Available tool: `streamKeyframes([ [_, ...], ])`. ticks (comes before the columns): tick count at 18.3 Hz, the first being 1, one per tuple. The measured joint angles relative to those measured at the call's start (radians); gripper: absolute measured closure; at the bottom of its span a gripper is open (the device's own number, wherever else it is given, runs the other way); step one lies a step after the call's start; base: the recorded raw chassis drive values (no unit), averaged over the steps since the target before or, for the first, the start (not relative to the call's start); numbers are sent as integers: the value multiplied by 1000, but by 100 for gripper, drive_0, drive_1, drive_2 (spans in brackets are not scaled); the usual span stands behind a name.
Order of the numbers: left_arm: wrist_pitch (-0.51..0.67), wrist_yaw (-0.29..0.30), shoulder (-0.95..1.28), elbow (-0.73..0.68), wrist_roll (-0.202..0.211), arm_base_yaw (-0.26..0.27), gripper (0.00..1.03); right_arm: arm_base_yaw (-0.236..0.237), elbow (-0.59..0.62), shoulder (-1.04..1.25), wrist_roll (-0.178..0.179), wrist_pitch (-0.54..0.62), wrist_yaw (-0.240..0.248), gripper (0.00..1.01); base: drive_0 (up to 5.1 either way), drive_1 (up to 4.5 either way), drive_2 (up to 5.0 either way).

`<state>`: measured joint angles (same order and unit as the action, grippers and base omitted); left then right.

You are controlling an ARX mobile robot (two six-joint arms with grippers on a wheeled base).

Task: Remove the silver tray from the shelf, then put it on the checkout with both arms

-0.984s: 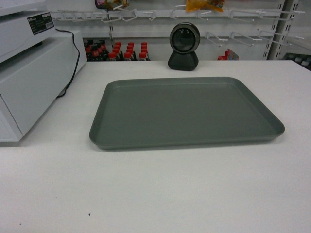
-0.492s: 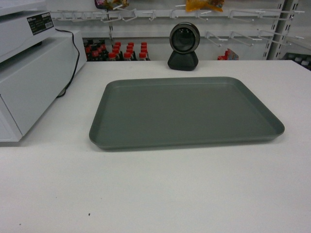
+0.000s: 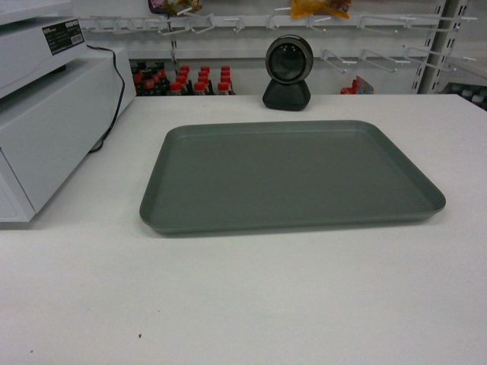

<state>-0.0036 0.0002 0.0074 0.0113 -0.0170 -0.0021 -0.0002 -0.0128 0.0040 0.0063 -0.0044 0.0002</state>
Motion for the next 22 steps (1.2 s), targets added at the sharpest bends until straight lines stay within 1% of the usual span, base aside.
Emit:
streamKeyframes([
  [22,3,0,0,0,0,0,5,0,0,0,0,2,0,3,3,-406,411],
])
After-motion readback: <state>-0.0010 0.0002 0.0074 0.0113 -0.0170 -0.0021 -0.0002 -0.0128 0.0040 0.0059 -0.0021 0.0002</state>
